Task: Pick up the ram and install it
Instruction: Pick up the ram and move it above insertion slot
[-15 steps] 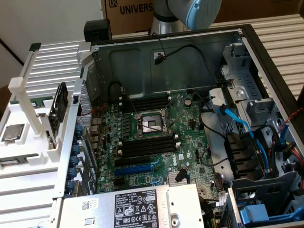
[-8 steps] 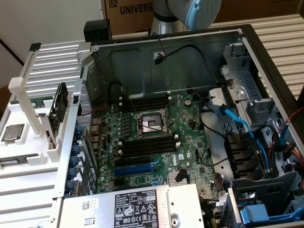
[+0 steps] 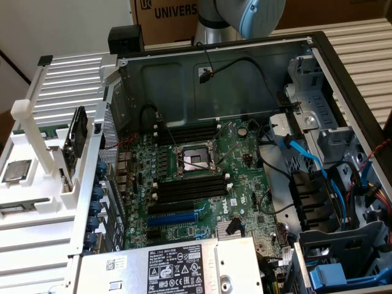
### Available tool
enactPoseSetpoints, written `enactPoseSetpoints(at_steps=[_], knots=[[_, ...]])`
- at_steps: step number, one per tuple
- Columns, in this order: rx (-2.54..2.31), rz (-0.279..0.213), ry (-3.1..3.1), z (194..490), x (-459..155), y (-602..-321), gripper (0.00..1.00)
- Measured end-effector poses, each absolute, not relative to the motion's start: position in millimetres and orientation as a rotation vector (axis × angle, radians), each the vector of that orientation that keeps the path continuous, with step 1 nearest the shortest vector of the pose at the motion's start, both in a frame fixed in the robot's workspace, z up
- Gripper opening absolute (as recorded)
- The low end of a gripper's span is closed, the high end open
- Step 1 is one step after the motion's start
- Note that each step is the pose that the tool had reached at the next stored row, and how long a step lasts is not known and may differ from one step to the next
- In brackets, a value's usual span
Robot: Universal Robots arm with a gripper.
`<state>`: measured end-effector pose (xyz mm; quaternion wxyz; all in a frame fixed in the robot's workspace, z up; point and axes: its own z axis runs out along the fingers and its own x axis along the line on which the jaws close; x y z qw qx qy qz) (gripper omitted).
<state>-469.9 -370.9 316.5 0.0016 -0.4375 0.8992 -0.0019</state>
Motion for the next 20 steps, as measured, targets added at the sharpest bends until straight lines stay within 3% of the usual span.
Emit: enactPoseSetpoints(at_steps=[20], knots=[[-1.802, -0.007, 2.563, 314.7, -474.0, -372.9, 0.1]])
